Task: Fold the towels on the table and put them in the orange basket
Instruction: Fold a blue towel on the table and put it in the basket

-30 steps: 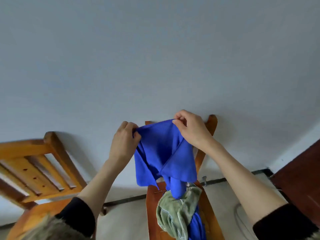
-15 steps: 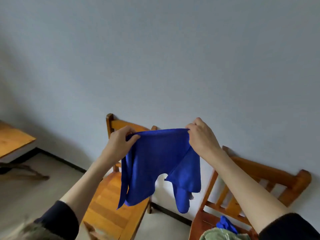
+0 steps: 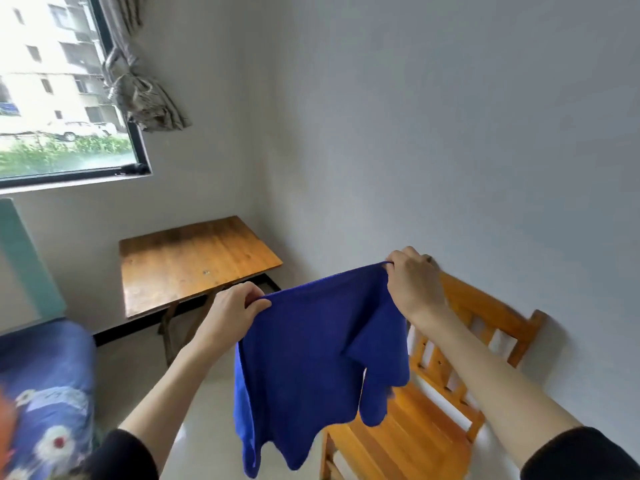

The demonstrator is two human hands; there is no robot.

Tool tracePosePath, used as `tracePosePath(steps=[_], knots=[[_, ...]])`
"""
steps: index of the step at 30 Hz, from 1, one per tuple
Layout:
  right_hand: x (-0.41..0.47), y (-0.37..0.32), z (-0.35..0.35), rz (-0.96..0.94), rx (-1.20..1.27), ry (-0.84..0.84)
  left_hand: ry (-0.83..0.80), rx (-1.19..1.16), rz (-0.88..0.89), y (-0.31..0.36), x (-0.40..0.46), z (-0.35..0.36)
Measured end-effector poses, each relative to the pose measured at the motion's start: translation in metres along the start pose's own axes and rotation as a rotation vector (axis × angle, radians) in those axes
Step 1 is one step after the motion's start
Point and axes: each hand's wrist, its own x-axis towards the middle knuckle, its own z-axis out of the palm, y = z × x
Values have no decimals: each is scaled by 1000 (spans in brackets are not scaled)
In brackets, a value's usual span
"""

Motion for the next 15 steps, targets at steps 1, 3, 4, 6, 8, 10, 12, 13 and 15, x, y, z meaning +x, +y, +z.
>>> tracePosePath(steps=[1,3,4,6,8,10,12,13,15], knots=[[8,-19,14,-7,24,-14,24,17,-16,-20,6,-14],[24,-54,40,1,85,-41,64,46,-63,-55,15,-39],[31,-69,52,-2,103,-56,79,60,-92,-70,18,-49],[45,-94,75,-28,114,-87,103,79,-144,-98,25,-65],[61,-114,100,-48,117,-100,138,66,-192,-124,34,-79],[79,-132,123,-46,127,-107,186,77,-230,-145,46,-89],[101,-147,152,-45,149,-114,247,103,-269,-169,62,-96],[110,-152,162,-33,146,-121,274,112,-280,-177,68,-100],[125,-159,179,-13,153,-137,304,111,-292,-189,79,-109]])
